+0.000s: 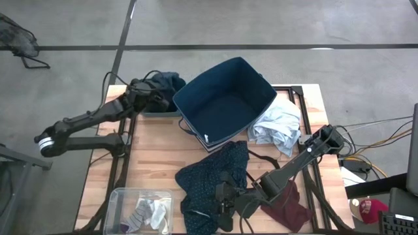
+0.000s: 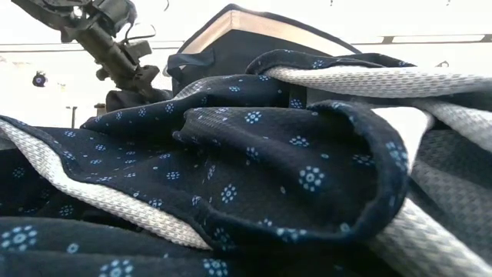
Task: Pick & Place Cloths
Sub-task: Put the gray underwear into the green bin, then put the red underwear into the green bin
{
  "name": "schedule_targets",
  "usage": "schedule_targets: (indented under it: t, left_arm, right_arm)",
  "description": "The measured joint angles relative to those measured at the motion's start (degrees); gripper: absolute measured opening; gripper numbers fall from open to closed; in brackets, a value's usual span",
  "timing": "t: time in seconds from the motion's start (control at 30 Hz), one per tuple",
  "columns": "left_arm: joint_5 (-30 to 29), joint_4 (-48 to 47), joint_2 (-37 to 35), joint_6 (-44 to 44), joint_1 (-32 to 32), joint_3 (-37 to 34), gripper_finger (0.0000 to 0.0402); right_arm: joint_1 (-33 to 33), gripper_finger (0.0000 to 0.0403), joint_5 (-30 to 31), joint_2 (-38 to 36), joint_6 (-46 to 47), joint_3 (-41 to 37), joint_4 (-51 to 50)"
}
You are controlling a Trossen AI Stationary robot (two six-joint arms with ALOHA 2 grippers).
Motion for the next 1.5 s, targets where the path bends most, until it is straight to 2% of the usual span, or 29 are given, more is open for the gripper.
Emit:
schedule_targets:
  t: [0.1, 0.27, 0.6, 0.7, 0.83, 0.97, 1.1, 1.27, 1.5]
  left_arm:
    - [5.03, -0.36, -0.92, -1.08, 0.01, 0.04, 0.0194]
    - [5.64, -0.72, -2.36, -0.64, 0.0, 0.02, 0.0242]
    - [5.97, 1.73, -7.7, 0.62, 0.0, 0.0, 0.025]
    - [10.9, 1.17, -9.1, -0.96, -0.02, -0.13, 0.0248]
    - [22.75, 1.3, -11.2, -2.58, -0.09, -0.18, 0.0247]
    - [33.59, 1.7, -14.06, -5.99, -0.59, -0.18, 0.0237]
    - [40.01, 2.35, -17.38, -9.09, -3.5, -0.42, 0.0213]
    - [44.83, 7.87, -20.92, -10.95, -10.5, -3.58, 0.0175]
    - [46.24, 19.48, -22.03, -13.63, -24.89, -9.87, 0.0116]
  right_arm:
    - [0.0, 0.0115, 0.0, 0.02, 0.02, -0.28, 0.03]
    - [0.0, 0.0098, 0.0, 0.02, 0.05, -0.43, 0.2]
    - [0.0, 0.0064, 0.0, 0.02, 0.2, -1.72, 1.46]
    - [0.0, 0.0056, 0.0, 0.02, 0.24, -2.12, 1.67]
    - [0.01, 0.0045, 0.0, 0.02, -0.07, -2.14, 2.16]
    - [0.5, 0.0026, 0.04, 0.02, -2.87, -2.14, 4.59]
    - [1.14, 0.001, 0.97, 0.02, -5.14, -2.14, 4.5]
    - [1.16, 0.0008, 1.53, 0.02, -2.47, -2.14, 1.49]
    - [1.16, 0.0008, 1.53, -0.04, 9.56, -2.14, -7.59]
